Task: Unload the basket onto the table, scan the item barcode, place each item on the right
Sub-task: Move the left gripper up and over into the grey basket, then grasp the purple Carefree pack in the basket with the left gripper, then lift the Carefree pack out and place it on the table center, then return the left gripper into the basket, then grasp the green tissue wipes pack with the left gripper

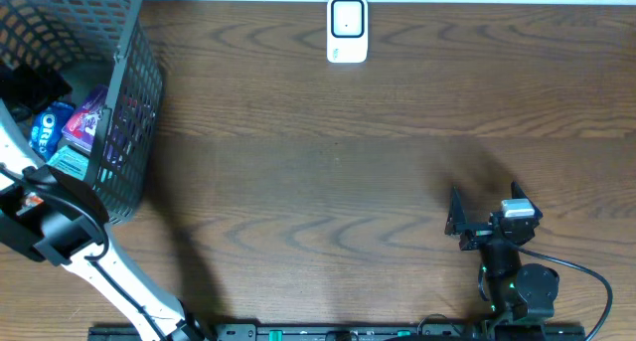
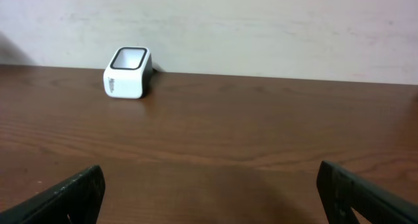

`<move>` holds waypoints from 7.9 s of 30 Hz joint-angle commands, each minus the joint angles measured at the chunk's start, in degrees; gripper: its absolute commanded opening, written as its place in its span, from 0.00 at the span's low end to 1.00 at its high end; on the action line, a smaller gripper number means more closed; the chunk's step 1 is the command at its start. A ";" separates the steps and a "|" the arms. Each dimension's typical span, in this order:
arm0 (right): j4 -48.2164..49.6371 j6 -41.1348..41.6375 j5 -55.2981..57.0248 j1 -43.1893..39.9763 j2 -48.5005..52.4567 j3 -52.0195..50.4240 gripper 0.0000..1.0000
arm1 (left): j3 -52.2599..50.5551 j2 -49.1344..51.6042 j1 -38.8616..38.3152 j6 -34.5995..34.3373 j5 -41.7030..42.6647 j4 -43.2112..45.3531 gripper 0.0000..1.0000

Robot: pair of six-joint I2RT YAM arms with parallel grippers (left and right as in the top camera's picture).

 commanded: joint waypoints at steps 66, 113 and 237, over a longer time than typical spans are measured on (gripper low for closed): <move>-0.17 0.61 -0.33 -0.39 -0.24 -0.09 0.99 | -26.49 1.22 -3.34 -10.45 2.67 21.86 0.07; -0.17 0.61 -0.33 -0.39 -0.24 -0.09 0.99 | -26.34 -50.80 -37.05 -10.73 28.98 30.14 0.07; -0.17 0.61 -0.33 -0.39 -0.24 -0.09 0.99 | -37.81 -3.56 -4.28 -12.20 -17.46 20.33 0.66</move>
